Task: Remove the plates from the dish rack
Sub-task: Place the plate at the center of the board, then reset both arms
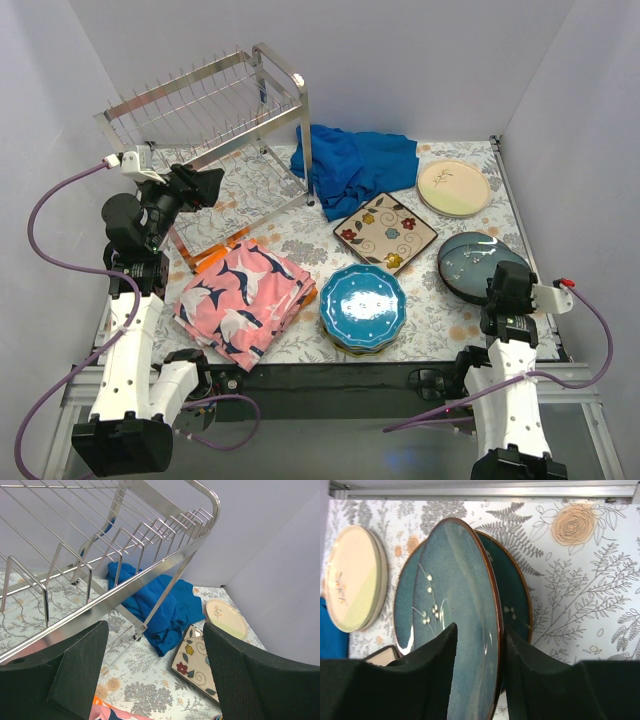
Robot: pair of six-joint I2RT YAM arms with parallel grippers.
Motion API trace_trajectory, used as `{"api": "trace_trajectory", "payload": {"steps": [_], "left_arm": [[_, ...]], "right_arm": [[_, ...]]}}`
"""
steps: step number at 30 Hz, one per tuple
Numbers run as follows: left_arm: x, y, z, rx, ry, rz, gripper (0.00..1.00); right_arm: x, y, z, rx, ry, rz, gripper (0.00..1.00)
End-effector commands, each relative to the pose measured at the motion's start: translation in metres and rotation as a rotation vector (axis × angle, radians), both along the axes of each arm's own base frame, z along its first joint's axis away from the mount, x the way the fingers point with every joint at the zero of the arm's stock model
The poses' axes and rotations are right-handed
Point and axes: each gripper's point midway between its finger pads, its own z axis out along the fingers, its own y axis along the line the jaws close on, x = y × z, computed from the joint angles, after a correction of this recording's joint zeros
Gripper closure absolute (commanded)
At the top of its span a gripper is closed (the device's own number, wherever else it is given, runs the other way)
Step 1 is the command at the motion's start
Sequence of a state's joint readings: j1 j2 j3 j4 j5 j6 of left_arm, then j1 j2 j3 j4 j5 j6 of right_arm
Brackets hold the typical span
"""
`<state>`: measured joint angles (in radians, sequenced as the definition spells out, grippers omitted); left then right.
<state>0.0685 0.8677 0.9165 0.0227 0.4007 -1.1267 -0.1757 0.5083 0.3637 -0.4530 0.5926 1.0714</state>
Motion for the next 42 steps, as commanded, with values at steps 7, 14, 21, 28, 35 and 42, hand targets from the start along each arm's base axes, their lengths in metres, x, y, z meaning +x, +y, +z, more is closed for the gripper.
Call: {"api": "trace_trajectory", "payload": {"steps": [7,14,21,28,35,42], "left_arm": [[-0.008,0.004,0.017,0.01,-0.051,0.027,0.25],[-0.009,0.005,0.017,0.012,-0.055,0.032,0.25],[-0.01,0.005,0.018,0.012,-0.06,0.035,0.25],[-0.012,0.004,0.02,0.014,-0.068,0.024,0.25],[-0.019,-0.003,0.028,0.02,-0.084,-0.017,0.25],[-0.025,-0.037,0.026,0.008,-0.018,-0.236,0.25]], "right_arm": [[0.0,0.001,-0.006,0.044,0.08,-0.025,0.48],[-0.002,-0.002,-0.004,0.026,0.075,-0.028,0.44],[-0.001,-0.003,-0.009,0.022,0.117,-0.032,0.43],[0.022,-0.008,0.031,-0.077,0.092,0.058,0.37],[0.079,0.033,0.098,-0.189,-0.042,0.483,0.19],[0.116,0.116,0.149,-0.146,-0.201,1.03,0.02]]}}
